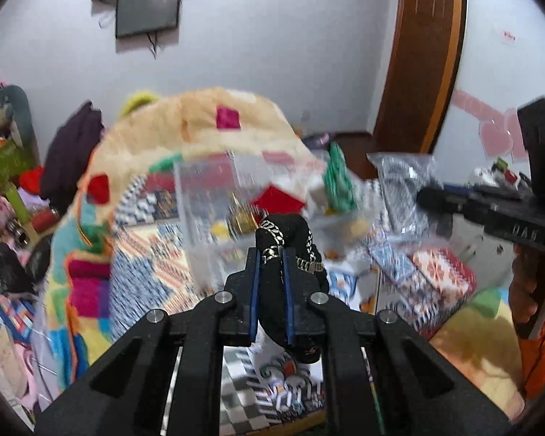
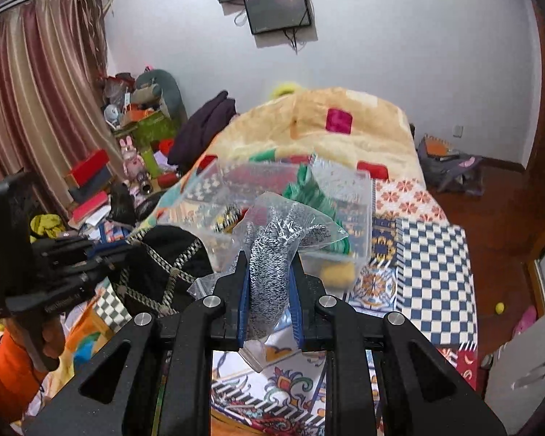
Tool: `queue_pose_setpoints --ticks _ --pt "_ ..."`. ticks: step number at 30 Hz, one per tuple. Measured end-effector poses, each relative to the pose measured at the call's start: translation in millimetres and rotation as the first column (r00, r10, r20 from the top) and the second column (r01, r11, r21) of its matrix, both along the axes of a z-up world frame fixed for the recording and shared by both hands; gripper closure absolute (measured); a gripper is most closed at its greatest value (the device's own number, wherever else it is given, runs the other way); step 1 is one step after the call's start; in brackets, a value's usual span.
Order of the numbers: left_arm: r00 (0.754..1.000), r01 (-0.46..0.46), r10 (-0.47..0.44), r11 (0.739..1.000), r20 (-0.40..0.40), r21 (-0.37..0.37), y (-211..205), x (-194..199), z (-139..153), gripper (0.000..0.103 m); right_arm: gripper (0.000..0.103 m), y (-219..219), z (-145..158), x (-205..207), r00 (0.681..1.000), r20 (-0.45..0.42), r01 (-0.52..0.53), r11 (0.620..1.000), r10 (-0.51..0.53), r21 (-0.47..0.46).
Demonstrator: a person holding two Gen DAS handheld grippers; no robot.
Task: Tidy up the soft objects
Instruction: 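Lower the black bag into the box with the left tool while the right tool drops the silver pouch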
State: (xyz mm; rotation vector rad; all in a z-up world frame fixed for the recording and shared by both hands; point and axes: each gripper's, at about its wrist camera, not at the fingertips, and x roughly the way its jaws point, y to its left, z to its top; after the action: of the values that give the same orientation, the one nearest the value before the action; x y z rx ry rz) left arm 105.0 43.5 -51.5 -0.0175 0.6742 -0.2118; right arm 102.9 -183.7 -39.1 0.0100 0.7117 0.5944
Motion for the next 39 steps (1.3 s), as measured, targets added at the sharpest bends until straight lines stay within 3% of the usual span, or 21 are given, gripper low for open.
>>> queue_pose_setpoints --ticks 9,17,29,39 --pt "0.989 -0.065 0.069 0.997 0.133 -0.033 14 13 46 0.093 0.086 15 19 18 0.997 0.075 -0.004 1.0 0.003 0.014" --pt "0.971 -0.114 0.113 0.993 0.21 -0.005 14 32 50 0.093 0.086 39 15 41 0.995 0.097 -0.012 1.0 0.014 -0.016" --pt "0.994 -0.105 0.105 0.994 0.019 -0.012 20 95 -19 0.092 0.086 72 -35 77 1.0 0.009 -0.02 0.991 0.022 -0.133" --pt "0.995 -0.072 0.072 0.997 -0.072 -0.004 14 114 -46 0.092 0.084 74 -50 85 0.999 -0.039 -0.035 0.987 0.029 -0.157"
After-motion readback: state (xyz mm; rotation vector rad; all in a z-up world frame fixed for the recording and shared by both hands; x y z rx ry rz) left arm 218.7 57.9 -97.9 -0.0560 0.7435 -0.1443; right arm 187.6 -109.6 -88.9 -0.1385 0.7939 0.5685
